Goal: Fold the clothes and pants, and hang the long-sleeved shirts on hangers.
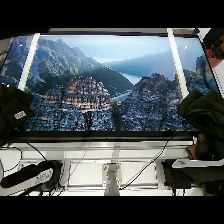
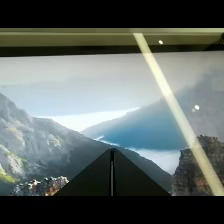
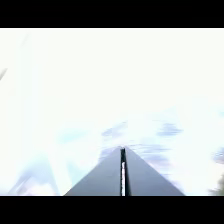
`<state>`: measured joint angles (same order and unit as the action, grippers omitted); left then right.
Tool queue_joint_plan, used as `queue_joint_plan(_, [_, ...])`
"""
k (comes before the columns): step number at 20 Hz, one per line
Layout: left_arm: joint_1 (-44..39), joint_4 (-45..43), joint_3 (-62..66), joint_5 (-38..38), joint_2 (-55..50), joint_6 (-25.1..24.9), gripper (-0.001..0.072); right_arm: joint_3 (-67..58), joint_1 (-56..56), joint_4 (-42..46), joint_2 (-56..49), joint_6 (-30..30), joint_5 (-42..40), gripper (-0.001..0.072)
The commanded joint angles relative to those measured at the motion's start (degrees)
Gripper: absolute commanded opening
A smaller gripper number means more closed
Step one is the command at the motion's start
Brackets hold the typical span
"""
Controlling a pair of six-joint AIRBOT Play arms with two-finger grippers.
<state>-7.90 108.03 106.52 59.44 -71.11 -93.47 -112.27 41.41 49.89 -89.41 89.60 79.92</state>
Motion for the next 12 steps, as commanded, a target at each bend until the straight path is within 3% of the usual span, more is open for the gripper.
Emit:
queue_joint_plan(1, [2.7, -0.4, 0.0, 4.0, 4.8, 0.0, 0.0010, -3.3, -12.5, -7.4, 0.0, -0.8, -0.4, 0.0039])
queue_joint_plan(5, [2.9, -0.4, 0.0, 5.2, 8.9, 0.0, 0.0010, -3.4, -20.6, -7.7, 0.0, -0.6, 0.1, 0.0041])
queue_joint_plan(12, [2.9, -0.4, 0.0, 5.4, 10.5, 0.0, 0.0011, -3.4, -25.1, -7.8, 0.0, -0.6, 0.0, 0.0042])
